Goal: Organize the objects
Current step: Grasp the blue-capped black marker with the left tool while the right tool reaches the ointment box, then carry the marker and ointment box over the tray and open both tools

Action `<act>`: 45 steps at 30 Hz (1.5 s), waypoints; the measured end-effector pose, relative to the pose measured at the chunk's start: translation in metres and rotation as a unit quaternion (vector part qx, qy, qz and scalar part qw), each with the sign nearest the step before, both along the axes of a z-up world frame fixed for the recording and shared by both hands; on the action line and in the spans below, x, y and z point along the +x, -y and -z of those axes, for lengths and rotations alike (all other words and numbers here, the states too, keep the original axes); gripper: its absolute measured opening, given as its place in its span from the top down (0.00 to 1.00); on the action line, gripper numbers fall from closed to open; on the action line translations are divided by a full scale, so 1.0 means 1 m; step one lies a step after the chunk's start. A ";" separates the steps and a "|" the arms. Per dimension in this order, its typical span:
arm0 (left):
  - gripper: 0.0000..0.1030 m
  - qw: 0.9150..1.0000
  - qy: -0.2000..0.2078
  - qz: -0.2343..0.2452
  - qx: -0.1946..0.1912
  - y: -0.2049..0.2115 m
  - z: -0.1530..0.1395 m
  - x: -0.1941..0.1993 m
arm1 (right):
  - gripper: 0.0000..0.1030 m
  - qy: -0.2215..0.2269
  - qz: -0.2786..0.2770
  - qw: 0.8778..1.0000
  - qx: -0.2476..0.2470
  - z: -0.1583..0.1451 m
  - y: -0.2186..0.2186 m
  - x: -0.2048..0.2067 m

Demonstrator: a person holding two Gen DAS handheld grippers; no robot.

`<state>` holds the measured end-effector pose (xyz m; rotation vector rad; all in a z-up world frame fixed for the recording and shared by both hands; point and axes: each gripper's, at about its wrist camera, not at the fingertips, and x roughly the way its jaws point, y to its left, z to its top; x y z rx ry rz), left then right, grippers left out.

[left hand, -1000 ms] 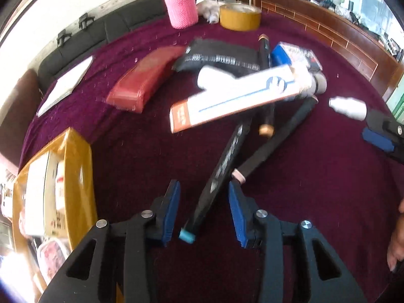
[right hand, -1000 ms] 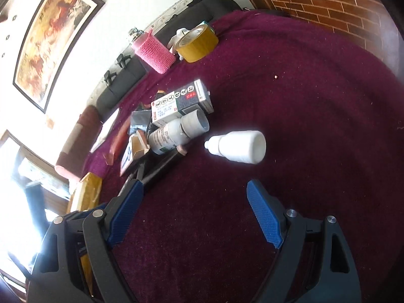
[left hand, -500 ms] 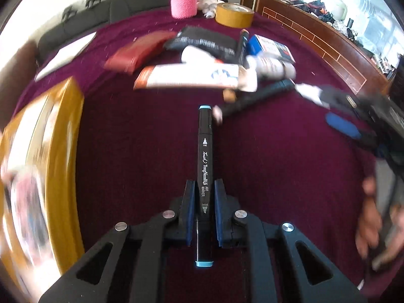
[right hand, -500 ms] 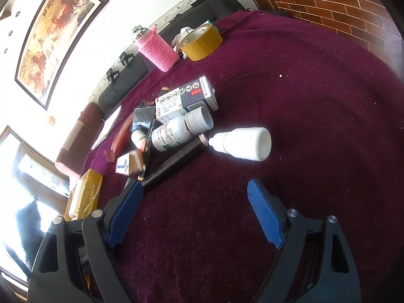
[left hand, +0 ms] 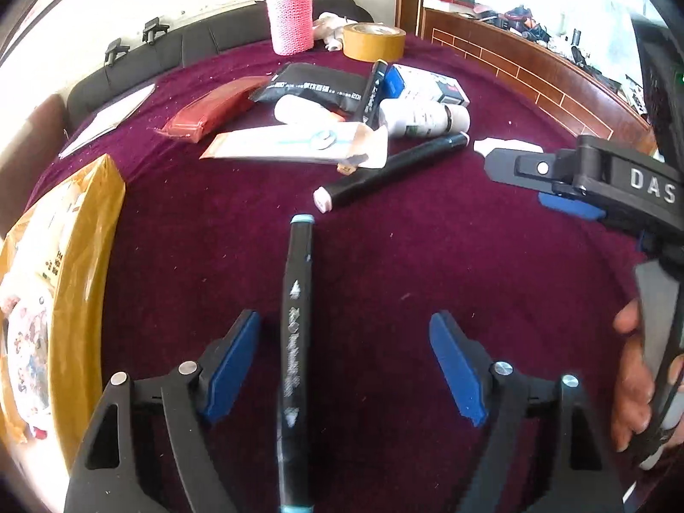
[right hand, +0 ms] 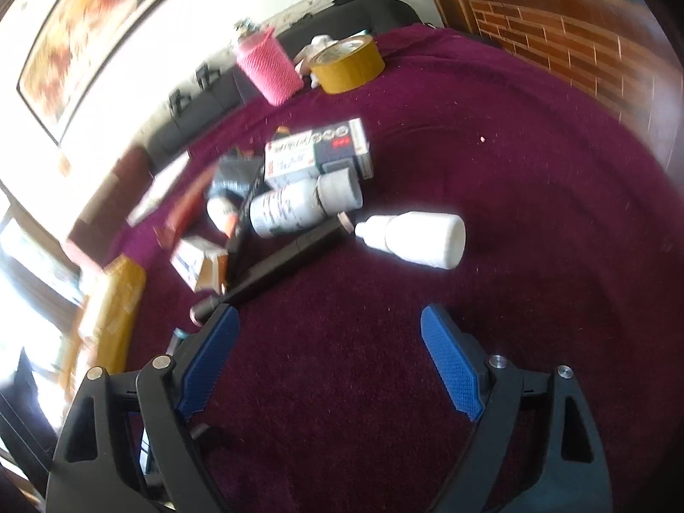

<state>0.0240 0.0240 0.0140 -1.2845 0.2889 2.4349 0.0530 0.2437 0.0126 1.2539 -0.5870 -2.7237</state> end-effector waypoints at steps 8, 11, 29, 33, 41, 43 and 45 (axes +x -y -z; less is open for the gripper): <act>0.89 0.995 0.033 -0.018 0.090 0.050 -0.006 0.011 | 0.15 0.009 -0.133 0.991 0.031 -0.061 0.059 -0.039; 0.89 0.990 0.042 -0.032 0.131 0.070 -0.011 0.023 | 0.15 0.043 -0.193 0.978 0.070 -0.055 0.098 -0.076; 0.89 0.980 0.033 -0.052 0.190 0.128 -0.031 0.048 | 0.81 0.138 -0.226 0.947 0.179 0.002 0.171 -0.124; 0.89 0.978 0.023 -0.062 0.197 0.139 -0.040 0.054 | 0.82 0.122 -0.214 0.962 0.122 -0.016 0.152 -0.102; 0.89 0.972 -0.018 -0.132 0.193 0.209 -0.072 0.068 | 0.81 0.079 -0.260 0.962 0.011 -0.068 0.178 -0.043; 0.89 0.972 -0.024 -0.154 0.179 0.229 -0.074 0.067 | 0.81 0.076 -0.282 0.956 -0.017 -0.072 0.198 -0.033; 0.89 0.972 -0.027 -0.173 0.158 0.247 -0.073 0.060 | 0.81 0.079 -0.299 0.950 -0.043 -0.072 0.219 -0.027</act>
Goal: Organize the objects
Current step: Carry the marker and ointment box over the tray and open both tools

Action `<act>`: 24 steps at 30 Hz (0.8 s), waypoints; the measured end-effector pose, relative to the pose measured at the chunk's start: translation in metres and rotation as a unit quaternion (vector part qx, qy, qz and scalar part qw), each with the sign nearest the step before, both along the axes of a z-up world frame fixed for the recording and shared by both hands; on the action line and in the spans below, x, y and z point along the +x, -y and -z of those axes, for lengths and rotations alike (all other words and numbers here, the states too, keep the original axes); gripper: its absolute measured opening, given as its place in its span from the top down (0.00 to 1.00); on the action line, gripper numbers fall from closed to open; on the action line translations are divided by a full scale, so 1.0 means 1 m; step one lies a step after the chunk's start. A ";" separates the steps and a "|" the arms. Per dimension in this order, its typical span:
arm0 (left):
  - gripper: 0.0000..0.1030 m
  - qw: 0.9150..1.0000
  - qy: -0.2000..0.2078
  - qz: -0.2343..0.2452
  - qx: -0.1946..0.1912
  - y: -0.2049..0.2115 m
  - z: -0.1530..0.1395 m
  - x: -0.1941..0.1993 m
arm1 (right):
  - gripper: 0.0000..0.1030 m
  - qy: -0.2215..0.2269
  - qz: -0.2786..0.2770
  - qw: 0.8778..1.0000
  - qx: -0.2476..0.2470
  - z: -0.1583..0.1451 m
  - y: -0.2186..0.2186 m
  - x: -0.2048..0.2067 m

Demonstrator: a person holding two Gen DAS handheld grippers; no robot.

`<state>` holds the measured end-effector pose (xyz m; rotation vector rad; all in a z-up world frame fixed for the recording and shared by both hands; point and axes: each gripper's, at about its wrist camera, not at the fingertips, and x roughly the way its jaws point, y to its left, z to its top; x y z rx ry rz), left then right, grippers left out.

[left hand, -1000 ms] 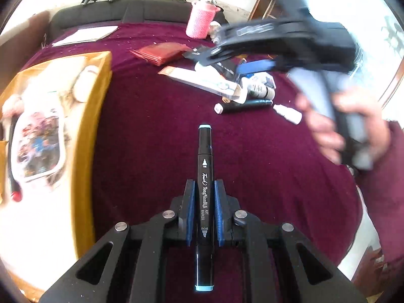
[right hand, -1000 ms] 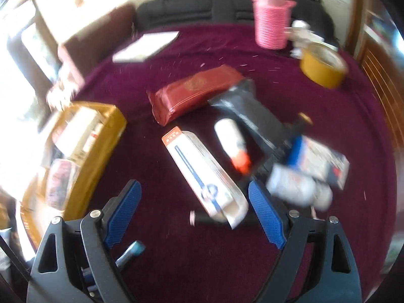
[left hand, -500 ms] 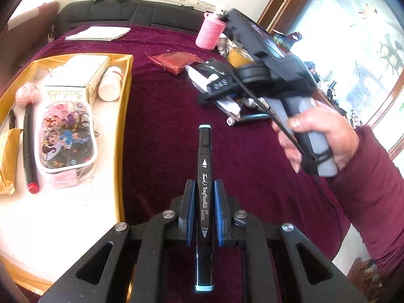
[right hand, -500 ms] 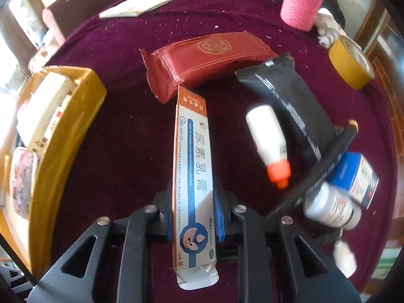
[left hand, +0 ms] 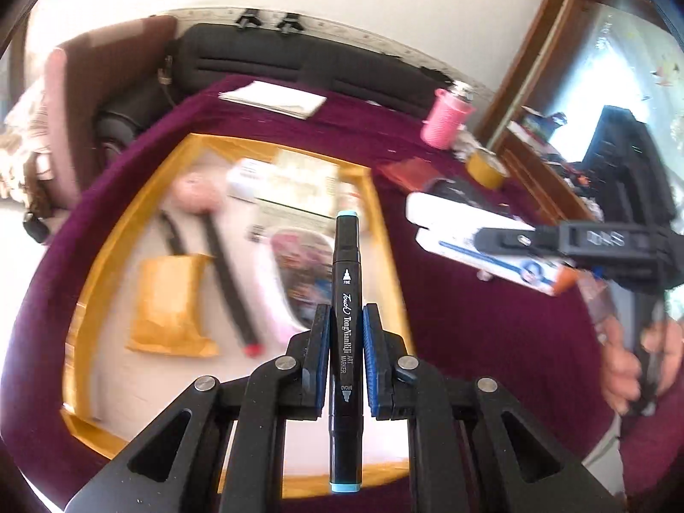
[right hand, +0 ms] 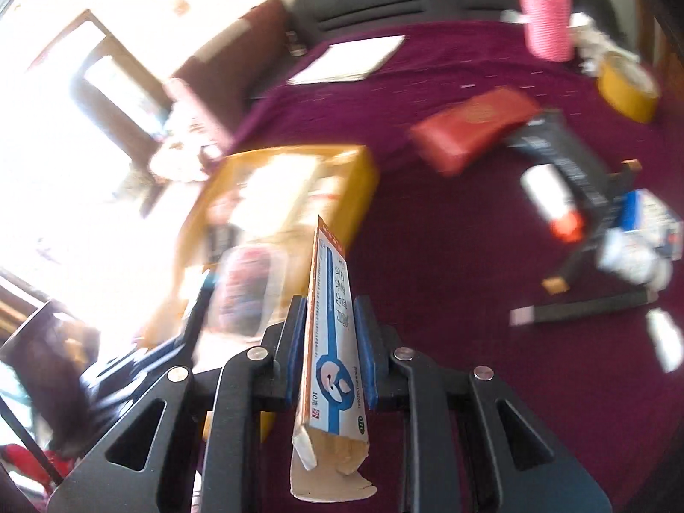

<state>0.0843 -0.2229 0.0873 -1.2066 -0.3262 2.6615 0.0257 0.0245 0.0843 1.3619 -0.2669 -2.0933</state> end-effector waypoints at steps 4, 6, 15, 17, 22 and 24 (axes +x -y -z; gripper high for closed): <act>0.89 0.999 0.015 -0.034 -0.020 0.038 0.005 -0.021 | 0.81 0.014 -0.018 0.999 -0.029 0.006 0.045 0.010; 0.89 0.998 0.022 -0.046 -0.036 0.053 0.009 -0.032 | 0.81 0.030 -0.020 0.998 -0.048 0.012 0.065 0.009; 0.89 0.994 0.069 -0.076 -0.045 0.089 0.037 -0.073 | 0.80 0.020 0.009 1.000 -0.018 0.036 0.143 -0.005; 0.88 0.994 0.067 -0.083 -0.032 0.094 0.039 -0.076 | 0.78 0.008 0.013 1.000 0.004 0.039 0.153 -0.006; 0.71 0.993 0.070 -0.090 0.002 0.103 0.044 -0.077 | 0.64 0.011 0.023 1.000 0.014 0.044 0.152 0.000; 0.65 0.992 0.070 -0.101 0.023 0.110 0.046 -0.077 | 0.52 0.003 0.029 0.999 0.015 0.039 0.145 0.002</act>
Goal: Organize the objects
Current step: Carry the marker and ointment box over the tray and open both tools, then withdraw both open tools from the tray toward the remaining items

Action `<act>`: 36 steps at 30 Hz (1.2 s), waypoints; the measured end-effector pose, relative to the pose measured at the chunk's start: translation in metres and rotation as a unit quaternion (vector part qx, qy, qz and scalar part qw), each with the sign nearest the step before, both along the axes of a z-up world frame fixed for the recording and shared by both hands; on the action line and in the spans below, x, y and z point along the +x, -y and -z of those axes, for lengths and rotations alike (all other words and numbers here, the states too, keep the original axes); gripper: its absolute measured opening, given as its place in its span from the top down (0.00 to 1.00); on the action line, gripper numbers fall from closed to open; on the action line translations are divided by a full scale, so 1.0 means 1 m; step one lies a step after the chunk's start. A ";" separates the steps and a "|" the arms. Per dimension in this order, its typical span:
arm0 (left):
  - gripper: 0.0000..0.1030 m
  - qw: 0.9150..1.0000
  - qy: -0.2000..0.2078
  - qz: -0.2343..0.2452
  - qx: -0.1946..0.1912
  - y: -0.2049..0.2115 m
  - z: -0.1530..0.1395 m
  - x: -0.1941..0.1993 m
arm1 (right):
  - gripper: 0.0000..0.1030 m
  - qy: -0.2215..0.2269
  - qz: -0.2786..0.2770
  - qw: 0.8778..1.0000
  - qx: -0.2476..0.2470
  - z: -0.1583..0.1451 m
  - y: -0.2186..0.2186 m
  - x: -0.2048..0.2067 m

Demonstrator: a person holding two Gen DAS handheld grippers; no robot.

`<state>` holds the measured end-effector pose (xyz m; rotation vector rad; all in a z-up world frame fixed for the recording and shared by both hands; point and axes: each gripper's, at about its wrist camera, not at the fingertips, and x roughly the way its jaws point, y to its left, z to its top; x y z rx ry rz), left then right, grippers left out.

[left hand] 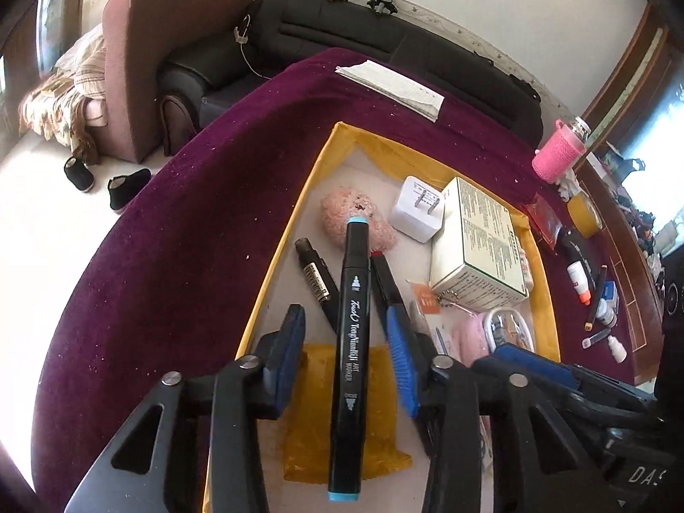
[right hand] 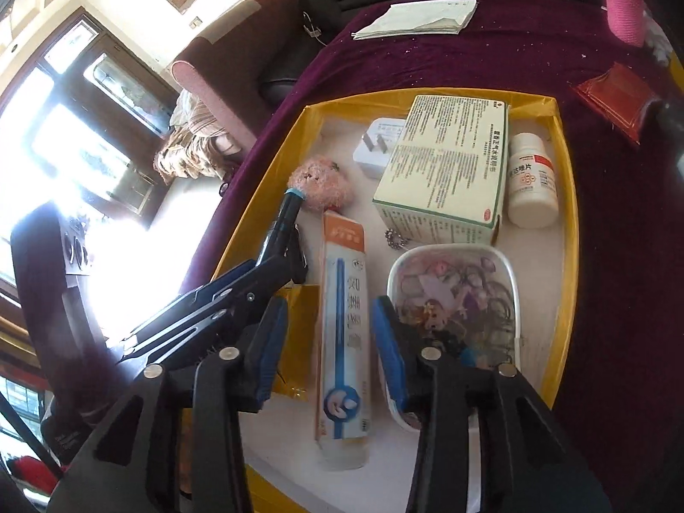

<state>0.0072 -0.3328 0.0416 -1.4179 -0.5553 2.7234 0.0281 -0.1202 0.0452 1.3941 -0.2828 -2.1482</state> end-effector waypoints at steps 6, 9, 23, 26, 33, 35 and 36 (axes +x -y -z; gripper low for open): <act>0.45 1.000 -0.024 -0.007 0.000 0.001 -0.013 0.002 | 0.46 -0.041 0.004 0.999 0.007 -0.021 -0.016 0.017; 0.45 0.999 -0.013 0.011 0.029 -0.006 -0.012 0.000 | 0.45 -0.052 0.007 0.999 0.008 -0.025 -0.021 0.021; 0.33 0.997 -0.070 0.013 0.010 -0.031 -0.057 0.035 | 0.40 -0.083 0.093 0.992 -0.007 -0.035 -0.129 0.043; 0.30 0.990 -0.110 -0.013 -0.084 -0.056 -0.069 0.064 | 0.37 -0.094 0.123 0.988 -0.003 -0.030 -0.153 0.048; 0.04 0.962 -0.196 -0.048 -0.186 -0.125 -0.082 0.111 | 0.37 -0.107 0.160 0.981 0.020 -0.012 -0.182 0.066; 0.04 0.956 -0.196 -0.039 -0.213 -0.149 -0.083 0.110 | 0.37 -0.111 0.167 0.979 0.025 -0.010 -0.189 0.070; 0.04 0.955 -0.194 -0.032 -0.224 -0.158 -0.082 0.110 | 0.37 -0.113 0.169 0.979 0.028 -0.009 -0.192 0.072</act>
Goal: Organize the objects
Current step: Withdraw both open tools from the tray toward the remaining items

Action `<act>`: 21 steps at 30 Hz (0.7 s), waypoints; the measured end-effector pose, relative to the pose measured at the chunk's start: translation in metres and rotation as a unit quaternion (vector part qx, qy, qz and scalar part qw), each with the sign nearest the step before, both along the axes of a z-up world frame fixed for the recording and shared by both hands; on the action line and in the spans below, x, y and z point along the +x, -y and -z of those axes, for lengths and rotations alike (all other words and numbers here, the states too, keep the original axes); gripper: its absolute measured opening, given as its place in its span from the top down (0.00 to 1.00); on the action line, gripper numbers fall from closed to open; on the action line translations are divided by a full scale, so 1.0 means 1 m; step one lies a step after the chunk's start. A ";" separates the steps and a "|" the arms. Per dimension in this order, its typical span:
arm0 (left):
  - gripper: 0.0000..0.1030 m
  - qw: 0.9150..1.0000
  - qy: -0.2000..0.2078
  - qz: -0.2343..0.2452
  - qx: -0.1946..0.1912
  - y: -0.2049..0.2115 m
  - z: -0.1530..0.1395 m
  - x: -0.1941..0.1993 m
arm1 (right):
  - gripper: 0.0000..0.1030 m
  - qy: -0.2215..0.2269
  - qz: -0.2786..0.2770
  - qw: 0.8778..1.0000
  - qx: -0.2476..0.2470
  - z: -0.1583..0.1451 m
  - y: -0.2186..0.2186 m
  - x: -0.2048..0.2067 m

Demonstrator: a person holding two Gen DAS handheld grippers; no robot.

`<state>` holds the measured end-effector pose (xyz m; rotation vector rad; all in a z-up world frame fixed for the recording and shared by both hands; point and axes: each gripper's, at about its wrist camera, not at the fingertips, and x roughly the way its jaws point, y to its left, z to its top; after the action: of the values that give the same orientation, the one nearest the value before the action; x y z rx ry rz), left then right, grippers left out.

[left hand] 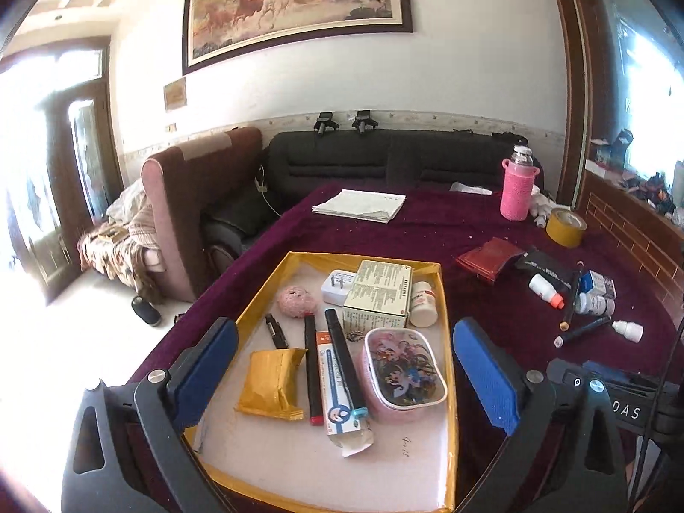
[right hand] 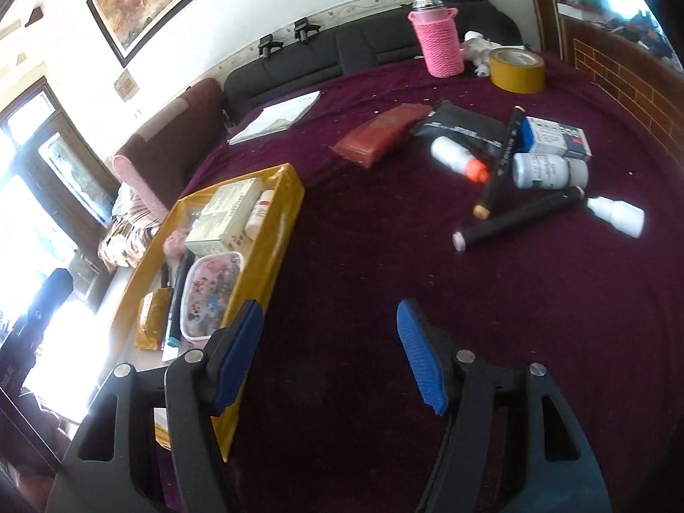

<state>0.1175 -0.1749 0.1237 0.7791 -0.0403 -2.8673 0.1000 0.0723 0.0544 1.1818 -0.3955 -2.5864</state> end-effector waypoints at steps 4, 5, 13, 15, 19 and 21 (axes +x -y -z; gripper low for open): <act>0.04 0.999 0.025 0.016 -0.033 -0.032 0.006 -0.003 | 0.37 -0.012 0.010 1.000 0.018 -0.001 -0.015 0.007; 0.04 0.999 0.031 0.020 -0.033 -0.039 0.006 -0.002 | 0.37 -0.016 0.014 1.000 0.023 -0.001 -0.019 0.009; 0.04 0.996 0.072 0.050 -0.033 -0.073 0.022 -0.009 | 0.37 -0.019 0.046 0.998 0.028 0.004 -0.059 0.015; 0.04 0.995 0.078 0.056 -0.034 -0.081 0.025 -0.010 | 0.37 -0.016 0.054 0.998 0.026 0.006 -0.068 0.015; 0.04 0.992 0.095 0.072 -0.037 -0.097 0.032 -0.014 | 0.37 -0.014 0.065 0.998 0.022 0.008 -0.083 0.016; 0.04 0.991 0.102 0.079 -0.040 -0.104 0.035 -0.017 | 0.37 -0.014 0.069 0.997 0.021 0.008 -0.089 0.015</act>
<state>0.1010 -0.0705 0.0887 1.0961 -0.2536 -2.8962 0.1155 0.1615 0.0461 1.1704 -0.4324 -2.7381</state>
